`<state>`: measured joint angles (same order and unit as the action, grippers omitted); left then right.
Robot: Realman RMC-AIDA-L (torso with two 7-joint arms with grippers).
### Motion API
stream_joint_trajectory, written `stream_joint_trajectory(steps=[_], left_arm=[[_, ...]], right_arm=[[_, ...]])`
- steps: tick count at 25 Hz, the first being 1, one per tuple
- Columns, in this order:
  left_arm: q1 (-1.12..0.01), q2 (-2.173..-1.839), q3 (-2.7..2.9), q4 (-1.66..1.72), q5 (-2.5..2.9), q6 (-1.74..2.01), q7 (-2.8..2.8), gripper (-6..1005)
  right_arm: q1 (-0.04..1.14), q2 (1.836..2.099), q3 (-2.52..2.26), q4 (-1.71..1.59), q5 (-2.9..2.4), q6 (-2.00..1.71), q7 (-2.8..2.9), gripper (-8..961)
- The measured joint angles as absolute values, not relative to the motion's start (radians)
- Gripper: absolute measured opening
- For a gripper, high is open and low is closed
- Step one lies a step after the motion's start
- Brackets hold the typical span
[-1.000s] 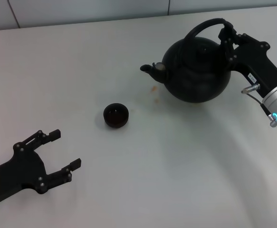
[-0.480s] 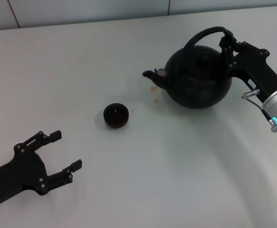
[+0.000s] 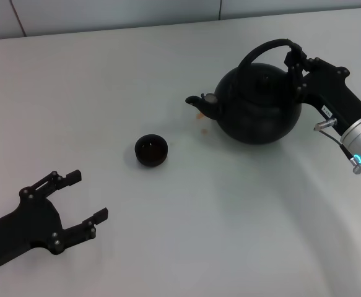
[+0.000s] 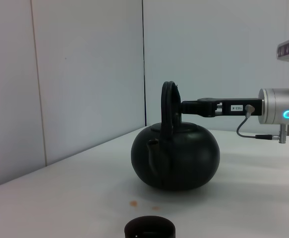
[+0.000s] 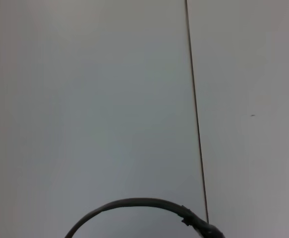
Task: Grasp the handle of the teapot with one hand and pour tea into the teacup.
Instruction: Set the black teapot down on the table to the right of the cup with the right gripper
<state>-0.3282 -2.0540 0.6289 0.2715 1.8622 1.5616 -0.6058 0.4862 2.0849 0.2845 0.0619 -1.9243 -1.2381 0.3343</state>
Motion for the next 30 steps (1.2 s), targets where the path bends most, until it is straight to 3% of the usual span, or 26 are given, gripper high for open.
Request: stream_joint_trajectory(steps=[5, 11, 25, 30], left_arm=[[-0.328, -2.054, 0.626, 0.272, 1.862, 1.562, -0.607, 847], [-0.329, -2.054, 0.62, 0.272, 1.862, 1.562, -0.609, 846], [-0.333, -2.054, 0.614, 0.272, 1.861, 1.562, -0.612, 846], [-0.333, -2.054, 0.614, 0.271, 1.861, 1.562, -0.613, 846]], right_arm=[[0.486, 2.083, 0.285, 0.059, -1.924, -1.238, 0.335, 90], [0.486, 2.083, 0.287, 0.057, -1.923, -1.237, 0.335, 237], [0.472, 2.082, 0.29, 0.052, -1.922, -1.253, 0.334, 684], [0.429, 2.082, 0.291, 0.052, -1.922, -1.34, 0.334, 684]])
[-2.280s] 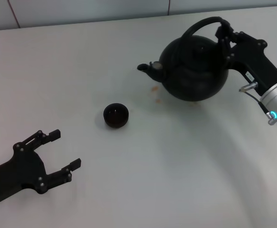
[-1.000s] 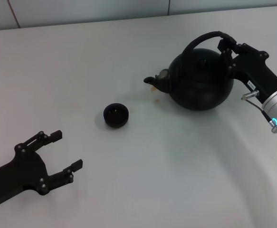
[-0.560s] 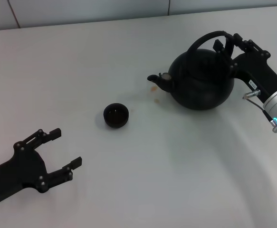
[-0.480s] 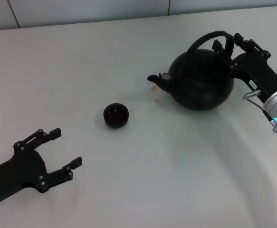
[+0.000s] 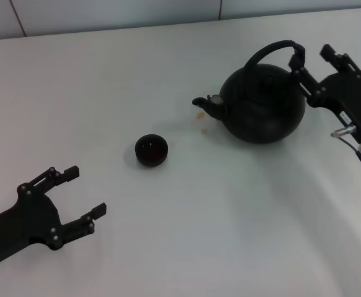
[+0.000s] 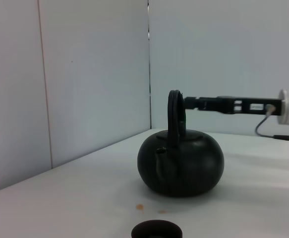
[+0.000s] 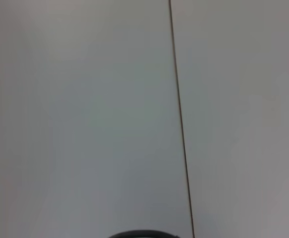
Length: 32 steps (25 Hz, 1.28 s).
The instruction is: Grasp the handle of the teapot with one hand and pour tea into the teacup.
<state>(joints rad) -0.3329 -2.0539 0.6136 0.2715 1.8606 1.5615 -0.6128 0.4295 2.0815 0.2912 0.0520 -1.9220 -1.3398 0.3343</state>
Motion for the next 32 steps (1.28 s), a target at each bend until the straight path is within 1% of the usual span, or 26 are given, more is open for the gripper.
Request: stream_joint_trajectory(steps=[1, 2, 8, 11, 14, 18, 19, 20, 24, 26, 29, 32], left_arm=[[-0.333, -2.054, 0.614, 0.272, 1.861, 1.561, -0.613, 846], [-0.333, -2.054, 0.614, 0.271, 1.861, 1.562, -0.614, 846], [-0.333, -2.054, 0.614, 0.272, 1.861, 1.562, -0.615, 847], [-0.333, -2.053, 0.616, 0.273, 1.861, 1.567, -0.617, 847], [-0.333, -2.05, 0.62, 0.273, 1.864, 1.569, -0.618, 847], [-0.337, -2.047, 0.624, 0.273, 1.869, 1.578, -0.618, 847], [-0.341, -2.045, 0.625, 0.273, 1.87, 1.583, -0.619, 846], [-0.341, -2.045, 0.625, 0.273, 1.87, 1.583, -0.619, 846], [-0.35, -2.038, 0.627, 0.273, 1.87, 1.592, -0.642, 846], [-0.352, -2.037, 0.628, 0.273, 1.87, 1.594, -0.649, 847], [-0.355, -2.033, 0.654, 0.286, 1.87, 1.6, -0.665, 847], [-0.357, -2.032, 0.681, 0.303, 1.87, 1.601, -0.684, 847]], right_arm=[[0.4, 2.081, 0.289, 0.052, -1.923, -1.396, 0.334, 684], [0.4, 2.081, 0.289, 0.052, -1.923, -1.396, 0.334, 685], [0.297, 2.078, 0.246, 0.036, -1.942, -1.576, 0.382, 685], [0.282, 2.076, 0.201, -0.011, -1.961, -1.625, 0.46, 685], [0.276, 2.075, 0.094, -0.127, -2.028, -1.712, 0.614, 685], [0.286, 2.069, 0.004, -0.216, -2.085, -1.752, 0.697, 686], [0.302, 2.062, -0.054, -0.274, -2.113, -1.758, 0.747, 686], [0.302, 2.062, -0.054, -0.274, -2.113, -1.758, 0.747, 686], [0.348, 2.042, -0.147, -0.343, -2.17, -1.727, 0.797, 686], [0.357, 2.04, -0.167, -0.35, -2.183, -1.719, 0.8, 686], [0.396, 2.028, -0.235, -0.367, -2.221, -1.697, 0.813, 687], [0.409, 2.024, -0.263, -0.37, -2.223, -1.69, 0.822, 687]])
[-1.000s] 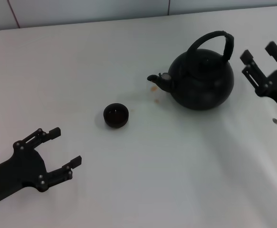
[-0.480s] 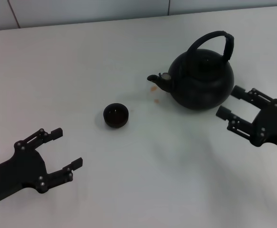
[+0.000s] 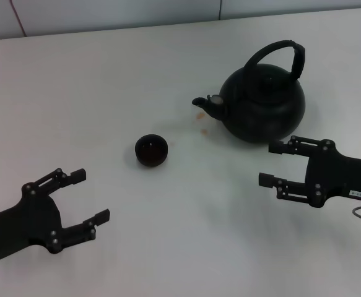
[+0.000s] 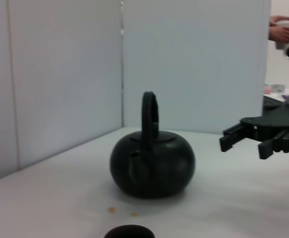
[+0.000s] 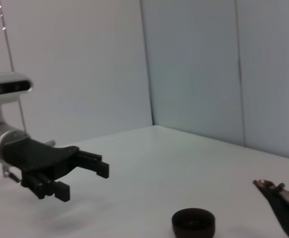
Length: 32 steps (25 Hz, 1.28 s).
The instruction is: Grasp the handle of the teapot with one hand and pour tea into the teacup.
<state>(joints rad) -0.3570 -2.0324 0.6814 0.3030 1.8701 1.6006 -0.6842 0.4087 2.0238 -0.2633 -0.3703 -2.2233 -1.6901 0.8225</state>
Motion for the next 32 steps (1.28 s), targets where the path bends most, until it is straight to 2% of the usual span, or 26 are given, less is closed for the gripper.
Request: stream_joint_trajectory(steps=[6, 32], left_arm=[[-0.376, -2.031, 0.731, 0.331, 1.87, 1.602, -0.729, 846], [-0.388, -2.031, 0.728, 0.348, 1.898, 1.612, -0.752, 846]], right_arm=[[0.419, 2.02, -0.32, -0.391, -2.233, -1.689, 0.831, 687], [0.402, 2.034, -0.324, -0.41, -2.253, -1.666, 0.827, 687]])
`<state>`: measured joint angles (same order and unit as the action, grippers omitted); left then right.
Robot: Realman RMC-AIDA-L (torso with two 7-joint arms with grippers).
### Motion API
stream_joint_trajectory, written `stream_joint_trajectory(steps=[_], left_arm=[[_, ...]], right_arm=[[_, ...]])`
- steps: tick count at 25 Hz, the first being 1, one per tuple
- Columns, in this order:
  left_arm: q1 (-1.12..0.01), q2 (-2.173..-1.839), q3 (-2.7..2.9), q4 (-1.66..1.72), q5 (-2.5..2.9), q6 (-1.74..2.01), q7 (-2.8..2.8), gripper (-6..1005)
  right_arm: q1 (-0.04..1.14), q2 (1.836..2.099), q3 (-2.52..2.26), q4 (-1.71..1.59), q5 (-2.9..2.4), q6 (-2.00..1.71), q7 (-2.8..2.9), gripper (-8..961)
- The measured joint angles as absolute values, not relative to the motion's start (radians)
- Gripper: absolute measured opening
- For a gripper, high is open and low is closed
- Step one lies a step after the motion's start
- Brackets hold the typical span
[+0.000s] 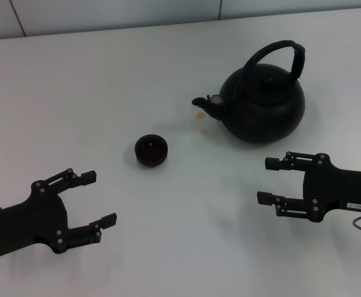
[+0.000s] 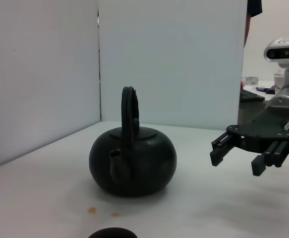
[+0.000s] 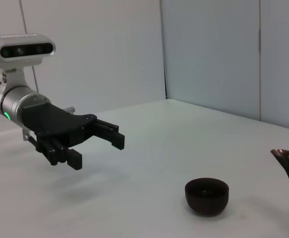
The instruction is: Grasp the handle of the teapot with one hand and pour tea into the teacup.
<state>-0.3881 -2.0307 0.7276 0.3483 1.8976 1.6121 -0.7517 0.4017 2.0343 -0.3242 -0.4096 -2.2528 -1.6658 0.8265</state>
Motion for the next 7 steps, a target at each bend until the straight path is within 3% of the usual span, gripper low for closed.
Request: stream_joint_trajectory(steps=[7], left_arm=[[-0.387, -2.033, 0.727, 0.348, 1.898, 1.612, -0.752, 846]], right_arm=[[0.4, 2.036, -0.323, -0.41, -2.253, -1.66, 0.826, 687]])
